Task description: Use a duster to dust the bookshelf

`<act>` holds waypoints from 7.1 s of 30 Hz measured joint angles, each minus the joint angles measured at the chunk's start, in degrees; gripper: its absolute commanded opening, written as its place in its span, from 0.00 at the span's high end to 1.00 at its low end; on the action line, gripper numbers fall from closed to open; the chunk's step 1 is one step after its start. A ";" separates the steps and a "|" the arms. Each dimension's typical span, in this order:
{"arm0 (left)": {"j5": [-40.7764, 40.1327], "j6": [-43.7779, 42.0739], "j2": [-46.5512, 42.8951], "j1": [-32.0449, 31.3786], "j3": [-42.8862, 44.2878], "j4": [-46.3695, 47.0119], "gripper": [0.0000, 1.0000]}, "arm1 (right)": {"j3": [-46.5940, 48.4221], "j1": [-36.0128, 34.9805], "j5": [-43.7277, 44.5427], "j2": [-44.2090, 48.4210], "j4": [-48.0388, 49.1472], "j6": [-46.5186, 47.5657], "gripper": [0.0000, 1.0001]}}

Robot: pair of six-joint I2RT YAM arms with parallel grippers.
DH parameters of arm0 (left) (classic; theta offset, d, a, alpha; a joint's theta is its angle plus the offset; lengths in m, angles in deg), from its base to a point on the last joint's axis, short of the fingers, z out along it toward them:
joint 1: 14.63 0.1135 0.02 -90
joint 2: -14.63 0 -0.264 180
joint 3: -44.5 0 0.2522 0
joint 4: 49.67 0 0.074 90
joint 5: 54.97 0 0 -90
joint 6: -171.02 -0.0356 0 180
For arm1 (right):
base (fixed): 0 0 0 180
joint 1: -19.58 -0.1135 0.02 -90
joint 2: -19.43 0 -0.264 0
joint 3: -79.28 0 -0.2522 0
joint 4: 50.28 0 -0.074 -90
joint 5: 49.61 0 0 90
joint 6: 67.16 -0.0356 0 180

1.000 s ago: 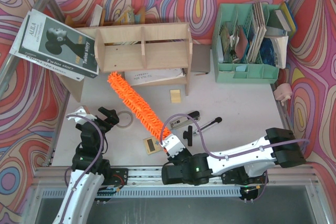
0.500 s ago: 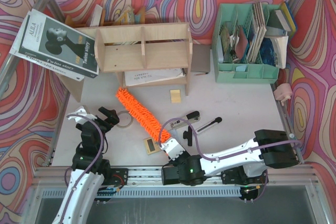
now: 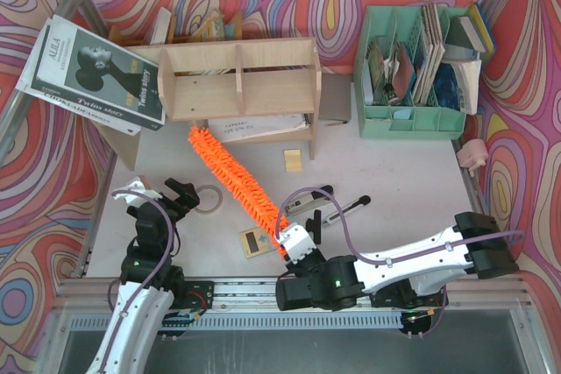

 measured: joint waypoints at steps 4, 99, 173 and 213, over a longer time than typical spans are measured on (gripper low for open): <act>0.00 0.00 0.02 0.00 -0.02 0.02 0.02 | 0.00 -0.76 0.13 0.17 -1.66 -2.82 1.00; 13.38 -8.26 20.09 -2.71 38.45 -21.03 0.02 | 8.15 14.95 6.88 -6.91 1.11 -18.18 1.00; 9.92 -8.57 18.53 -1.97 37.70 -22.77 0.01 | 5.51 16.68 7.06 -6.08 -5.66 -28.17 1.00; 9.49 -8.57 19.21 -1.18 37.66 -22.75 0.02 | 5.92 19.19 3.06 -8.11 9.84 -7.76 1.00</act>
